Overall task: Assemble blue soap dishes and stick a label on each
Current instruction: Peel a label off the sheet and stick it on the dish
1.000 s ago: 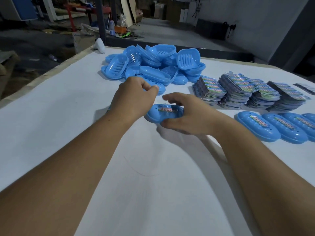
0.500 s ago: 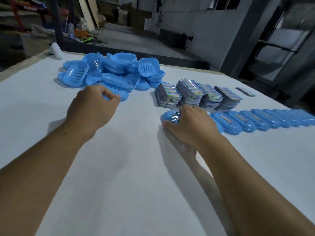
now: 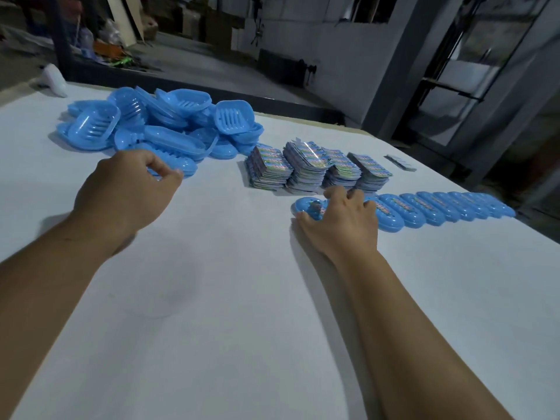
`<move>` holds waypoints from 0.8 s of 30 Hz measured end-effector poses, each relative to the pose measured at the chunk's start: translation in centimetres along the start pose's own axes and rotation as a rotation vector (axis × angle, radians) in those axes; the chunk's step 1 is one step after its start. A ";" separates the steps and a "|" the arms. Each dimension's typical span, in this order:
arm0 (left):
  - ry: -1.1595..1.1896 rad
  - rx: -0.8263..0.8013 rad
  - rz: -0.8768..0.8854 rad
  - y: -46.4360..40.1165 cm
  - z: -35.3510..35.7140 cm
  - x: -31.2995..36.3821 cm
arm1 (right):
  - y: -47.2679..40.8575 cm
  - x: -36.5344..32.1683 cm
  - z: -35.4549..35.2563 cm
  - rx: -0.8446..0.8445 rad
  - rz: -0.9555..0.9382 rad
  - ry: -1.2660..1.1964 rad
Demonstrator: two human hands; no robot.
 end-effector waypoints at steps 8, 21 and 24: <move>0.004 0.003 0.007 0.2 -0.2 0.3 | -1.4 2.5 0.2 0.011 0.106 -0.047; -0.063 0.000 -0.033 -1.5 -0.5 -1.6 | -1.5 -11.9 -1.3 -0.218 -0.458 -0.189; -0.157 0.017 -0.038 -1.9 -1.3 -2.2 | -1.8 -14.8 0.6 -0.281 -0.512 -0.203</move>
Point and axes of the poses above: each hand's wrist, its own y-axis away from the middle knuckle, its own z-axis out of the palm, x = y × z, the point moved 6 cm from there along -y, towards the middle knuckle, and after that the axes turned 4 degrees about y, right-handed, at the moved point
